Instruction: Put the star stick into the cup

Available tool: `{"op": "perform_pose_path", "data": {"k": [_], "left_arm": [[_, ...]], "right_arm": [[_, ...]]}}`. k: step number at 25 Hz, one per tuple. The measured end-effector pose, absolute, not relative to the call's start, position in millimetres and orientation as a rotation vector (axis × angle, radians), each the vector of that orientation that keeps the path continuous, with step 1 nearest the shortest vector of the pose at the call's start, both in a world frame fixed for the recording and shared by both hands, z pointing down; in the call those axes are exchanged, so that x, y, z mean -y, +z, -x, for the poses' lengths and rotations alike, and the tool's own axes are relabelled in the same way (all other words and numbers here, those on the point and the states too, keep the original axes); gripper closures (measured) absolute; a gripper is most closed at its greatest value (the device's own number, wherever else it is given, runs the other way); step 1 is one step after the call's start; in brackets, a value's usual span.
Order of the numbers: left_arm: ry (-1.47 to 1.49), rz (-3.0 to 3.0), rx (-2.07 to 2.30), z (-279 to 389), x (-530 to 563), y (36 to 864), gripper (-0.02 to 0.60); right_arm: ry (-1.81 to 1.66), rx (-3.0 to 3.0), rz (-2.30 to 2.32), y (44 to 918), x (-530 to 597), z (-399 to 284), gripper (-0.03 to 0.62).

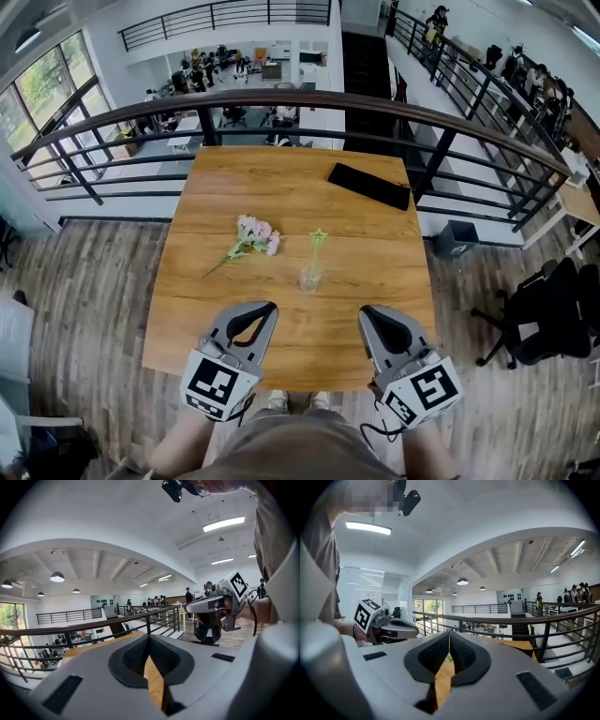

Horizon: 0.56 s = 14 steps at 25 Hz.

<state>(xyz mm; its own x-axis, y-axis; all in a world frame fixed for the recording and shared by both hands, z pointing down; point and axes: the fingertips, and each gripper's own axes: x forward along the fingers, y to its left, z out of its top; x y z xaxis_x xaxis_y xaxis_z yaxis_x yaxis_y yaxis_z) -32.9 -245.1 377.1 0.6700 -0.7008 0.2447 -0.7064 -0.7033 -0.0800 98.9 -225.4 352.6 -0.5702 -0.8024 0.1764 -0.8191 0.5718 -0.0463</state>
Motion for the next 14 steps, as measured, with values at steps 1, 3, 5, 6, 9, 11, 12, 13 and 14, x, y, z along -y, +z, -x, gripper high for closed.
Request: {"op": "perform_pose_path", "data": {"k": [1,3,5,6,9,11,12,13,14], "left_arm": [[0.403,-2.849,1.201,32.3,245.1,376.5,0.565],[0.412,-2.857,1.201,31.5,246.5,376.8,0.565],[0.406,-2.857,1.207,31.5,249.0,377.3,0.566],[0.400,-2.855,1.213,32.0,250.2,377.4,0.566],[0.397,-2.866,1.228,35.6,251.8,377.8,0.566],[0.412,-2.864,1.229,37.4,250.9,376.1,0.565],[0.414,-2.859,1.230,38.0,250.3,374.8,0.566],[0.412,-2.854,1.232,38.4,249.7,373.4,0.565],[0.409,-2.848,1.234,38.8,249.0,372.1,0.566]], "right_arm": [[0.185,2.665,-1.377,352.7,225.7,-98.4,0.562],[0.184,2.666,-1.371,353.6,227.0,-98.2,0.562],[0.179,2.666,-1.365,355.0,228.8,-98.2,0.562],[0.177,2.666,-1.362,355.6,229.6,-98.1,0.562],[0.174,2.665,-1.356,355.4,230.5,-97.0,0.562],[0.171,2.665,-1.357,353.4,230.0,-95.9,0.562],[0.170,2.666,-1.356,352.3,229.6,-95.5,0.562],[0.168,2.666,-1.356,351.1,229.2,-95.0,0.562],[0.166,2.667,-1.356,349.9,228.8,-94.6,0.562]]}}
